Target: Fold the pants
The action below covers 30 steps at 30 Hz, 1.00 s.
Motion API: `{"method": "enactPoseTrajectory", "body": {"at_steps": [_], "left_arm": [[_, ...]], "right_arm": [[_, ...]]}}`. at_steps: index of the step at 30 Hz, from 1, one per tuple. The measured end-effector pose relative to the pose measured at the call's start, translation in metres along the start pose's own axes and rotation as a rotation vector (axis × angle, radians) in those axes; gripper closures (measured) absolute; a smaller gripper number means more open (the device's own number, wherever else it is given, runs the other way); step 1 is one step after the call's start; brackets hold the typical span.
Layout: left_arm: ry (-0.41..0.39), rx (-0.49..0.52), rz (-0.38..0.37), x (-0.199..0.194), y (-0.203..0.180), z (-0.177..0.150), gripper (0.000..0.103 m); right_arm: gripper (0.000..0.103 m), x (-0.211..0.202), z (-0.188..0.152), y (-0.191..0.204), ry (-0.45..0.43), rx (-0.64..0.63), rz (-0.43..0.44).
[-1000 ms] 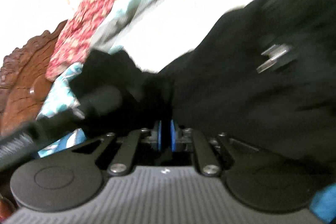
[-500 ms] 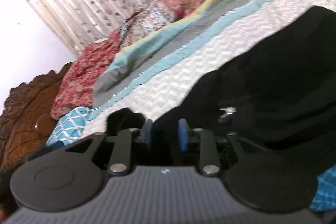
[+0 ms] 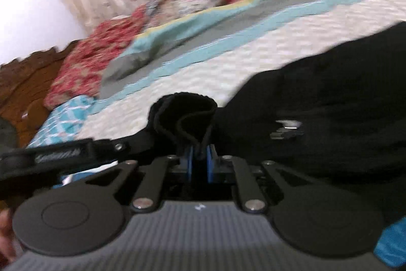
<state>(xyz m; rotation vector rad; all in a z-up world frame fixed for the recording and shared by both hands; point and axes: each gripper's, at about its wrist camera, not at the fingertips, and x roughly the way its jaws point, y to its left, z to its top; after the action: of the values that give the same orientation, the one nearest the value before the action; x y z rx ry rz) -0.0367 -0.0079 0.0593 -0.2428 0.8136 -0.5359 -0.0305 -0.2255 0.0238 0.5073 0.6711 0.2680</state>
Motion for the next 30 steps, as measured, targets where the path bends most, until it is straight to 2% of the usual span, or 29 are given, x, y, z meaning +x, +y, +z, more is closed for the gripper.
{"method": "enactPoseTrajectory", "body": {"at_steps": [2, 4, 6, 8, 9, 11, 15, 18, 20, 21, 24, 25, 27, 30], "left_arm": [[0.065, 0.019, -0.015, 0.024, -0.009, -0.006, 0.076], [0.1, 0.07, 0.01, 0.041, -0.016, -0.014, 0.074], [0.1, 0.13, 0.024, 0.044, -0.023, -0.021, 0.06], [0.103, 0.129, -0.007, 0.039, -0.027, -0.02, 0.048], [0.103, 0.123, -0.02, 0.035, -0.028, -0.018, 0.042], [0.086, 0.123, -0.036, 0.016, -0.027, -0.018, 0.036], [0.024, 0.125, -0.077, -0.024, -0.015, -0.024, 0.026], [0.011, 0.148, -0.044, -0.036, -0.008, -0.031, 0.026], [0.021, 0.151, -0.016, -0.033, -0.003, -0.034, 0.026], [0.029, 0.139, -0.012, -0.03, 0.0, -0.036, 0.026], [0.055, 0.109, -0.025, -0.017, 0.007, -0.039, 0.028], [0.07, 0.106, -0.027, -0.011, 0.008, -0.04, 0.028], [0.093, 0.108, -0.013, -0.002, 0.01, -0.044, 0.027], [0.087, 0.128, -0.007, -0.001, 0.008, -0.048, 0.026]], "right_arm": [[0.084, -0.003, -0.003, -0.018, 0.02, 0.036, -0.091], [0.083, -0.011, -0.008, -0.035, 0.037, 0.091, -0.134], [0.083, -0.027, -0.009, -0.04, -0.006, 0.11, -0.127], [0.081, -0.042, -0.003, -0.036, -0.07, 0.074, -0.117], [0.081, -0.045, 0.001, -0.033, -0.092, 0.056, -0.107], [0.08, -0.046, 0.013, -0.024, -0.119, 0.028, -0.06], [0.075, -0.026, 0.032, 0.005, -0.077, -0.042, 0.103], [0.075, -0.001, 0.035, 0.018, 0.002, -0.061, 0.185], [0.075, 0.022, 0.036, 0.021, 0.059, -0.061, 0.204], [0.075, 0.032, 0.036, 0.018, 0.077, -0.061, 0.188], [0.085, 0.067, 0.035, -0.018, 0.147, 0.002, 0.035], [0.09, 0.076, 0.032, -0.036, 0.166, 0.067, 0.038], [0.092, 0.077, 0.026, -0.063, 0.15, 0.192, 0.123], [0.092, 0.073, 0.027, -0.049, 0.148, 0.116, 0.088]]}}
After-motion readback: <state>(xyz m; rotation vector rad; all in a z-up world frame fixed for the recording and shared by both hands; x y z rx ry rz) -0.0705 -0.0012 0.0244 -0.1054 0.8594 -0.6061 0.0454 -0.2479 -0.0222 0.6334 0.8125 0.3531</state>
